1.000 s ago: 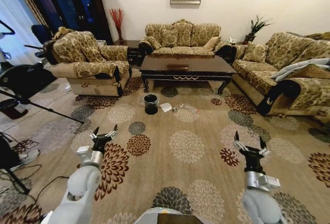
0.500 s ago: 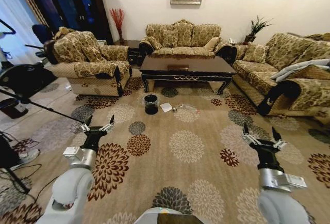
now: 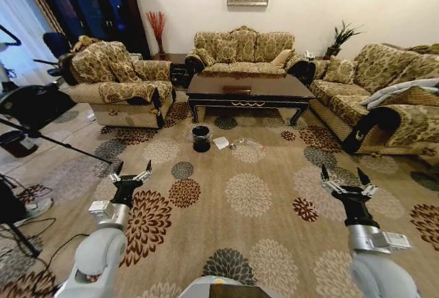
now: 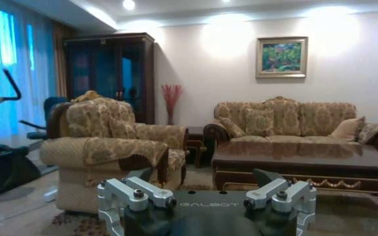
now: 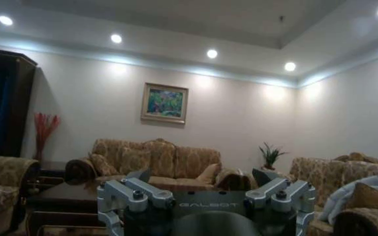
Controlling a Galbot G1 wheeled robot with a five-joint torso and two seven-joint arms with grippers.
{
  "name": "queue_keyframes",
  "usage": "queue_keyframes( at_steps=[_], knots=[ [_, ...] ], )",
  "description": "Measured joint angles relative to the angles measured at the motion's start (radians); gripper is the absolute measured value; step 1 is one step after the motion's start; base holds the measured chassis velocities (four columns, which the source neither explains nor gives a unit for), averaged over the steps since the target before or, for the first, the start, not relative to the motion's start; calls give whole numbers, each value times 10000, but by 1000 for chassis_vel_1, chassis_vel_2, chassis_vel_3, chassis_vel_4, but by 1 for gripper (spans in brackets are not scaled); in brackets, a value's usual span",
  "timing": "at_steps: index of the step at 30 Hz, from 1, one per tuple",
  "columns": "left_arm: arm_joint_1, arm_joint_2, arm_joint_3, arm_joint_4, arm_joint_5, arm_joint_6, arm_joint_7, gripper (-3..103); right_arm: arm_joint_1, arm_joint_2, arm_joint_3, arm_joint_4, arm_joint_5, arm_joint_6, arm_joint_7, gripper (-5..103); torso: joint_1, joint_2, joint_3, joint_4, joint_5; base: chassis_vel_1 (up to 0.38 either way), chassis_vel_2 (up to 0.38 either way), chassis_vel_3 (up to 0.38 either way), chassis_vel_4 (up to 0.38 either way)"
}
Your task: Move to the front of the table and pick up the trash from the floor, then place it into the trash bin.
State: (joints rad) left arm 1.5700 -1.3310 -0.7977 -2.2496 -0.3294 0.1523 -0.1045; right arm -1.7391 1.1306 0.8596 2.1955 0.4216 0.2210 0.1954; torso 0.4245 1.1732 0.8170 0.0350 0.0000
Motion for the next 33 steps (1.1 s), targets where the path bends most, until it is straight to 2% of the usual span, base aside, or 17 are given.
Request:
queue_keyframes(
  at_steps=[6,14,33],
  knots=[
    [9,-29,-63,46,21,-112,-30,100,-39,16,-27,1,-49,-48,72,100,-100,-216,-120,0,0,0,0,0,0],
    [-62,-81,-30,191,7,-209,-9,100,-35,63,-15,-13,-66,206,-293,100,-268,-590,-325,0,-1,0,0,0,0],
    [-148,53,-13,270,-86,-204,84,100,137,202,-85,-234,-215,235,-103,100,-575,-1274,-701,0,-1,0,0,0,0]
  ],
)
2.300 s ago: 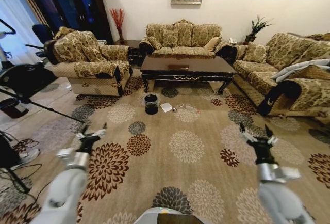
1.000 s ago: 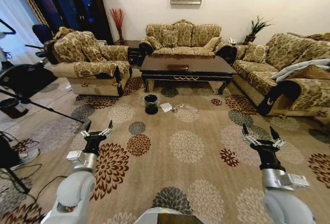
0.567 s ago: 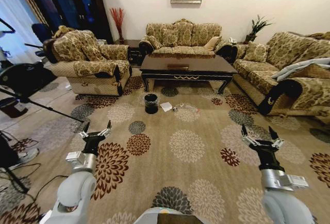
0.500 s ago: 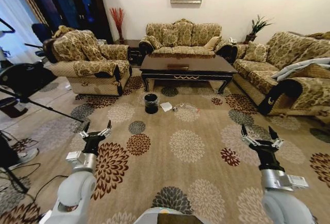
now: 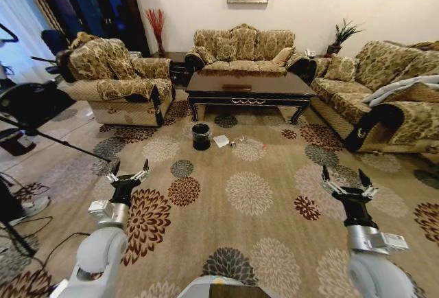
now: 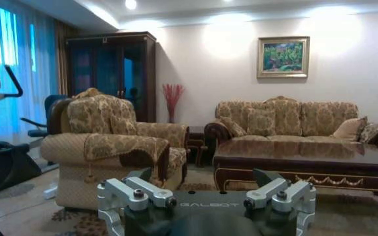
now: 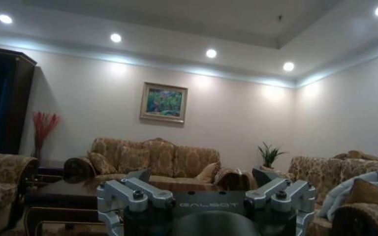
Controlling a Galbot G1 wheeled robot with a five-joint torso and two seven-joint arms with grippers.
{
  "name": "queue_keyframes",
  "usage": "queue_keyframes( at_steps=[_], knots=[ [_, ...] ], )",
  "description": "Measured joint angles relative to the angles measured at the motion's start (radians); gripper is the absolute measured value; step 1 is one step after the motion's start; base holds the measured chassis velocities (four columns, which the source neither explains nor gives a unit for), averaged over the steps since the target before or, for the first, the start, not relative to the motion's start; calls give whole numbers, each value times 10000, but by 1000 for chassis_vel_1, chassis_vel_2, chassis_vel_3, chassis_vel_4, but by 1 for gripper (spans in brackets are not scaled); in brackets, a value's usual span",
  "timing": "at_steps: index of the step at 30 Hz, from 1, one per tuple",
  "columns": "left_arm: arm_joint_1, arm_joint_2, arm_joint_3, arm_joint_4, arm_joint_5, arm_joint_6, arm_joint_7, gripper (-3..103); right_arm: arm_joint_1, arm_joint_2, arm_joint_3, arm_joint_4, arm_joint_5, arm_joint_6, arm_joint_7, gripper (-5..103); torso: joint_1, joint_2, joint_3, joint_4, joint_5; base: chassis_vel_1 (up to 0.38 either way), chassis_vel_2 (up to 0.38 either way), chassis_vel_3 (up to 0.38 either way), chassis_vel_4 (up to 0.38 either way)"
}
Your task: Move to the front of the table and pick up the trash from the floor, then place it into the trash bin.
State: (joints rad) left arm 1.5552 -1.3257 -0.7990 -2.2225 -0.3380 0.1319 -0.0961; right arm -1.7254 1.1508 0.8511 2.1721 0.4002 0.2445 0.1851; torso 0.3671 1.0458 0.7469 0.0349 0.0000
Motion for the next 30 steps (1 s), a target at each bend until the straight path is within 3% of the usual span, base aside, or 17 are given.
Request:
queue_keyframes(
  at_steps=[8,16,30],
  knots=[
    [-101,-20,93,192,-2,-55,42,100,93,-97,-143,-44,305,-51,654,100,-116,-268,-150,1,0,0,0,0,0],
    [-215,-55,177,443,26,-118,65,100,207,-171,-195,-340,285,411,677,100,-217,-491,-274,0,0,0,0,0,0],
    [-270,14,282,619,29,-244,180,100,349,-235,-214,-503,276,350,679,100,-450,-998,-549,-1,0,0,0,0,0]
  ],
)
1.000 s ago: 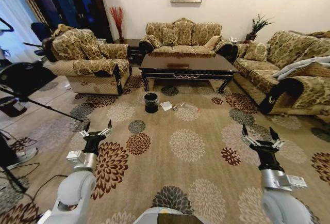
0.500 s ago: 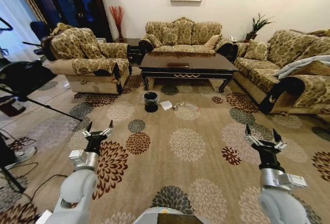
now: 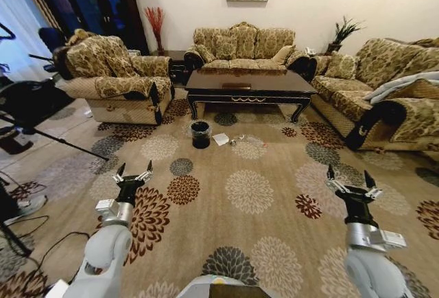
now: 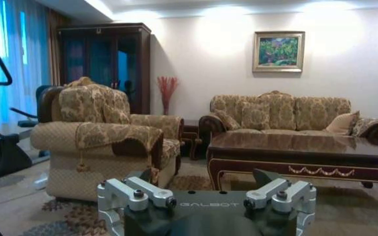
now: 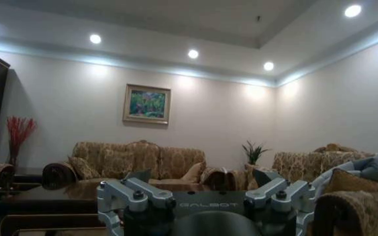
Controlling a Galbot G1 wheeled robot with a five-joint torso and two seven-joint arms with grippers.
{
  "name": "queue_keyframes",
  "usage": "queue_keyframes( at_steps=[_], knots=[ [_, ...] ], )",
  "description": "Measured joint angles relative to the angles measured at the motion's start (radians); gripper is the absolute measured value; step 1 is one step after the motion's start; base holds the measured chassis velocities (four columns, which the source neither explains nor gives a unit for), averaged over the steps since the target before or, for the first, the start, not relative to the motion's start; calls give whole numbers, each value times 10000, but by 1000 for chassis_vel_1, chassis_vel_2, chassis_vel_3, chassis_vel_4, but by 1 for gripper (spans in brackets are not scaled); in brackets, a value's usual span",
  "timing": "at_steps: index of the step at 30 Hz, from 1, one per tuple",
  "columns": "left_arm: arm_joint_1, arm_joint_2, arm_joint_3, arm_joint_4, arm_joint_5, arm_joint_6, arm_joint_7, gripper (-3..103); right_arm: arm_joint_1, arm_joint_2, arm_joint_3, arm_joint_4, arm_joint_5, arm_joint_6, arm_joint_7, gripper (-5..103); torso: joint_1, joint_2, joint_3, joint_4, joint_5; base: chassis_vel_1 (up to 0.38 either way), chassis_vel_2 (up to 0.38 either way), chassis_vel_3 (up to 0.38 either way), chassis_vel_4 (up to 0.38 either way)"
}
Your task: Move to the front of the table and pick up the trash from the floor, then place it into the trash bin.
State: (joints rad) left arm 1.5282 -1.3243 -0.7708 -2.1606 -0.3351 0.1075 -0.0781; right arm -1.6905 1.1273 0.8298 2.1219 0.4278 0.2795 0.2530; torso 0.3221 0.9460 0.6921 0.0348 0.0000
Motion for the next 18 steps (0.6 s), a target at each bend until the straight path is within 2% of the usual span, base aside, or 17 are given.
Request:
queue_keyframes(
  at_steps=[18],
  knots=[
    [69,40,-6,-36,27,-174,105,100,83,46,-84,-85,-6,-33,87,100,-398,-903,-504,-1,0,0,0,0,0]
  ],
)
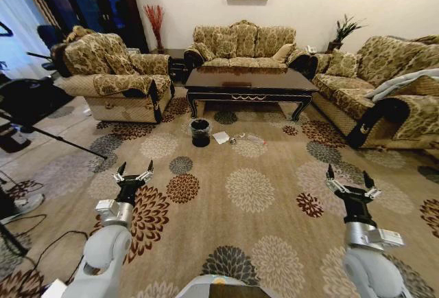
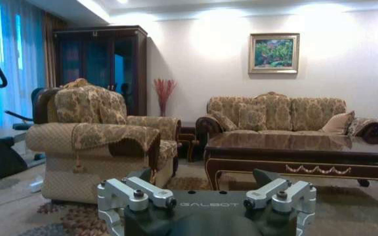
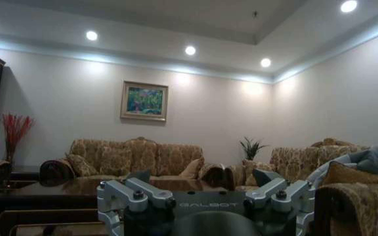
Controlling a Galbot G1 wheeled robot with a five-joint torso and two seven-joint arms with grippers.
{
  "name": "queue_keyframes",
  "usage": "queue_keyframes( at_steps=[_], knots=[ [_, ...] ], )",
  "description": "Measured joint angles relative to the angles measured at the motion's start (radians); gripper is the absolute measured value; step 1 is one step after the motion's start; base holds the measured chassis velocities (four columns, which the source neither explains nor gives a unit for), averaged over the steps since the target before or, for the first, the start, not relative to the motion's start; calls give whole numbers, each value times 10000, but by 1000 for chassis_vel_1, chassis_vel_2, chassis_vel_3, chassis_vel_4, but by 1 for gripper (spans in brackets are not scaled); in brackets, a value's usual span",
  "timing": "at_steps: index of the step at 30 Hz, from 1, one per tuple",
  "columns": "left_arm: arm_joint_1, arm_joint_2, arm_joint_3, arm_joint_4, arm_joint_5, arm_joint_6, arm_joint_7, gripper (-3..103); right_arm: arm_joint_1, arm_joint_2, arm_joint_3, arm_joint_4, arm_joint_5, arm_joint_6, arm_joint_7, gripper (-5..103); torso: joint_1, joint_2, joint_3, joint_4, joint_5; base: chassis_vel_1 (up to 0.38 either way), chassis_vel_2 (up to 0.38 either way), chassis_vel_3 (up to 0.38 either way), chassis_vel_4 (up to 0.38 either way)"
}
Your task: Move to the front of the table and pick up the trash from the floor, then place it into the trash bin.
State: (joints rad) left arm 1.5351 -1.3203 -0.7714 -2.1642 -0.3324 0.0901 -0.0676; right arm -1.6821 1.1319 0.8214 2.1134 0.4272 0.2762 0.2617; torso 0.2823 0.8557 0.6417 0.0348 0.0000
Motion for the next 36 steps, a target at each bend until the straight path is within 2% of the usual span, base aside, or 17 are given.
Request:
queue_keyframes(
  at_steps=[14,36],
  knots=[
    [2,-229,79,135,529,-184,230,100,118,-181,8,-102,60,-137,99,100,-241,-531,-285,1,0,0,0,0,0],
    [-142,-159,113,330,299,-224,209,100,229,-206,-15,-237,94,-169,120,100,-604,-1415,-806,1,-1,0,0,0,0]
  ],
)
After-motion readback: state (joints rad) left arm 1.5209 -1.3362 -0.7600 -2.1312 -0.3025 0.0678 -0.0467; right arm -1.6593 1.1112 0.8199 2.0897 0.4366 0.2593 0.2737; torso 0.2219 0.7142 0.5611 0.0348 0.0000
